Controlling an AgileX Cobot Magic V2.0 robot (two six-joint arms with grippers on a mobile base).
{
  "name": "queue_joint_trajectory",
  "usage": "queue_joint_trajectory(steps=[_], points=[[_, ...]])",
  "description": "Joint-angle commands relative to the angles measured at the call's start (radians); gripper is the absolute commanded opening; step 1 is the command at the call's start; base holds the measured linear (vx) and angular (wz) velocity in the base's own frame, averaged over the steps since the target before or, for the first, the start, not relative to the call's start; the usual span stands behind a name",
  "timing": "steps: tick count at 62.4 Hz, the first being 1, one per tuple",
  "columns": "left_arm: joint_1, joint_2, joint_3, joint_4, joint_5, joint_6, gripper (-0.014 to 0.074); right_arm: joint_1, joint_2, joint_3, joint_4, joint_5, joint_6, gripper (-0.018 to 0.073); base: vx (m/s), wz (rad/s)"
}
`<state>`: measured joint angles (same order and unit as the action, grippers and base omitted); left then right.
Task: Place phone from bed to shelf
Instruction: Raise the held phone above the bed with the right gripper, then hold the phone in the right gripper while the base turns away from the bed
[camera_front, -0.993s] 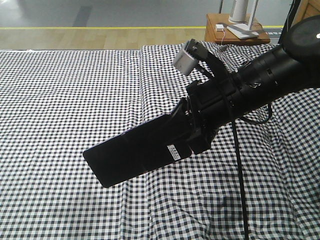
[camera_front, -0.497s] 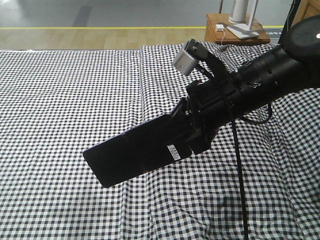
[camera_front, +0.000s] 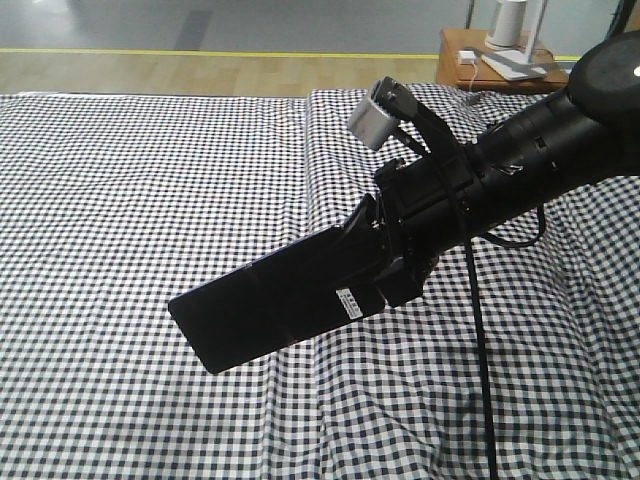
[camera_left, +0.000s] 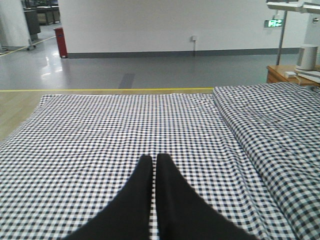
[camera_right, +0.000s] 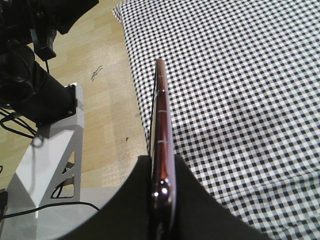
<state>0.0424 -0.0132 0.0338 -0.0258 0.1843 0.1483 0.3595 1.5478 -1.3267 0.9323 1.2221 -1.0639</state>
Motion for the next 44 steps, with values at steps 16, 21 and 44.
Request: queue_joint_trajectory(steps=[16, 21, 44], points=[[-0.004, -0.013, -0.021, -0.009, -0.072, -0.006, 0.0001, -0.002, -0.044, -0.025, 0.077, 0.064, -0.006, -0.0003, -0.06, 0.24], [-0.004, -0.013, -0.021, -0.009, -0.072, -0.006, 0.0001, -0.002, -0.044, -0.025, 0.077, 0.064, -0.006, -0.0003, -0.08, 0.33], [-0.004, -0.013, -0.021, -0.009, -0.072, -0.006, 0.0001, -0.002, -0.044, -0.025, 0.077, 0.064, -0.006, -0.0003, -0.1, 0.39]])
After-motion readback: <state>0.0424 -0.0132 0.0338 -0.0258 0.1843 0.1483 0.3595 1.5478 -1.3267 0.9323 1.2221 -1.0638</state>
